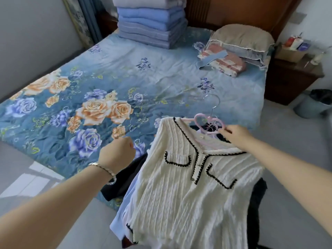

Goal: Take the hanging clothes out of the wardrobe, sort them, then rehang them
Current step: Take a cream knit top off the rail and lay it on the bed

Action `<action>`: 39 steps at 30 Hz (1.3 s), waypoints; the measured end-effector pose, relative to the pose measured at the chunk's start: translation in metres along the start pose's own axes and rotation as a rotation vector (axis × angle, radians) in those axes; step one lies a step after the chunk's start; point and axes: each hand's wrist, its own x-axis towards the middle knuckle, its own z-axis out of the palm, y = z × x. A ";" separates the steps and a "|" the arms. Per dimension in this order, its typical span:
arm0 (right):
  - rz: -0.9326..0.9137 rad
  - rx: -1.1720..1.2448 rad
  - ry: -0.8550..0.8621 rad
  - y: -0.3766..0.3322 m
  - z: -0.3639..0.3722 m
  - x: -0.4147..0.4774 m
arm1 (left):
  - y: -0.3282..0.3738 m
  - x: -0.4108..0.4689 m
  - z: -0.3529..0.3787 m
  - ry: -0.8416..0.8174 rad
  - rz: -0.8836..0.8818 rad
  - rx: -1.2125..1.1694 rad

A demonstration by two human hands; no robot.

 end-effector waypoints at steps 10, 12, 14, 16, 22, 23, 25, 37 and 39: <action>0.378 -0.140 -0.057 0.063 0.112 0.147 | 0.048 0.085 0.071 -0.215 -0.135 0.035; 0.383 -0.159 -0.086 0.062 0.120 0.159 | 0.046 0.090 0.081 -0.275 -0.167 0.038; 0.273 -0.268 -0.212 0.055 0.126 0.164 | 0.041 0.092 0.086 -0.299 -0.188 0.024; 0.122 -0.379 -0.376 0.037 0.130 0.161 | 0.036 0.090 0.085 -0.319 -0.210 0.022; -0.310 -0.494 -0.643 -0.061 0.148 0.132 | 0.002 0.064 0.066 -0.288 -0.306 -0.090; -0.371 -0.531 -0.671 -0.082 0.150 0.123 | -0.008 0.055 0.061 -0.284 -0.318 -0.133; -0.513 -0.597 -0.692 -0.126 0.155 0.098 | -0.033 0.027 0.052 -0.282 -0.351 -0.199; -1.414 -0.855 -0.626 -0.413 0.199 -0.233 | -0.237 -0.319 0.006 -0.018 -1.003 -0.389; -1.591 -0.873 -0.611 -0.447 0.208 -0.312 | -0.264 -0.390 -0.004 0.055 -1.135 -0.397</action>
